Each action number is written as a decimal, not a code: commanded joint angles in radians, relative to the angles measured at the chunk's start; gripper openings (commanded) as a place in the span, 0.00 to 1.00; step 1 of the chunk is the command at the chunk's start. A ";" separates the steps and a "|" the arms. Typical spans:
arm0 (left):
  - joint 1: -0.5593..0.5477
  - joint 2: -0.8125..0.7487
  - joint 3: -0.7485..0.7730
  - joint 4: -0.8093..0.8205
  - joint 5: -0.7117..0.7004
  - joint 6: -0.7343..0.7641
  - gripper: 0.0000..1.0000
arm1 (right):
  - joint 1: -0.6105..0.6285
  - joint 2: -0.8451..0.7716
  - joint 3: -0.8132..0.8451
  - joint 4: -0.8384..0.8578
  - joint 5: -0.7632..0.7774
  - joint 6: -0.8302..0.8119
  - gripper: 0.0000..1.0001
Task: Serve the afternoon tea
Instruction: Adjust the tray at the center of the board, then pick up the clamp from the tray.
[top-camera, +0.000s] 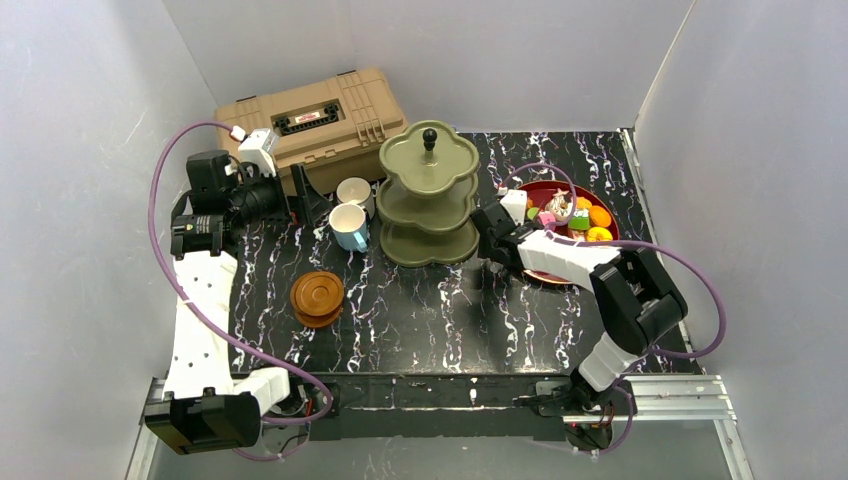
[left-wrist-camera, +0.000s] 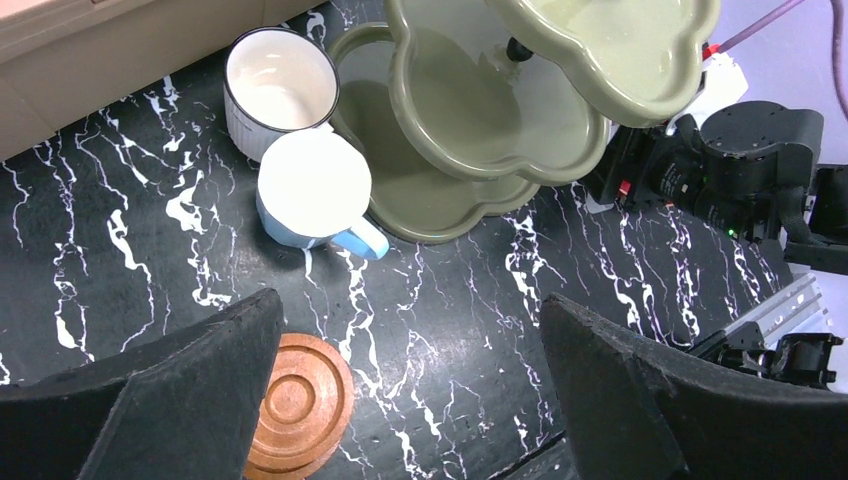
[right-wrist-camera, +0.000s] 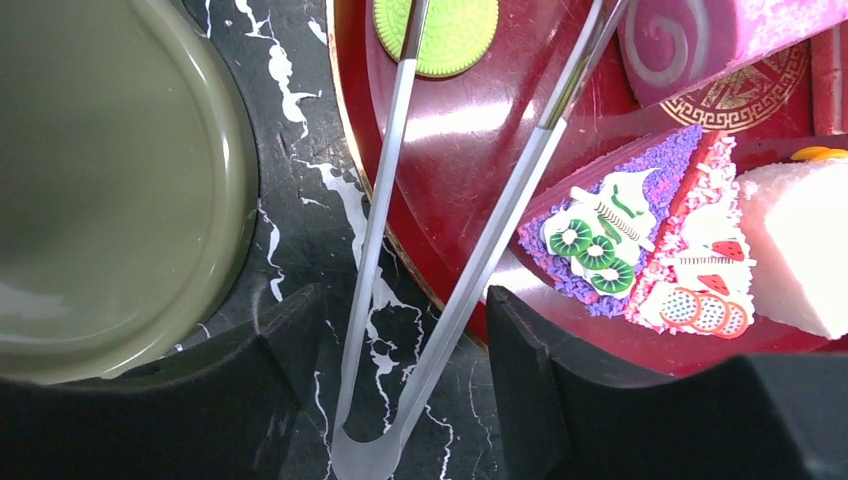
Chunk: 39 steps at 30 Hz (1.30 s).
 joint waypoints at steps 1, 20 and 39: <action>0.004 -0.033 0.031 -0.034 -0.013 0.026 0.99 | 0.003 0.018 0.036 0.016 0.031 0.005 0.62; -0.211 -0.052 0.046 -0.083 0.061 0.272 0.99 | 0.002 -0.397 -0.055 -0.075 0.086 -0.070 0.29; -0.431 -0.221 -0.076 0.014 0.276 1.017 0.95 | 0.003 -0.818 0.205 -0.465 -0.492 -0.304 0.20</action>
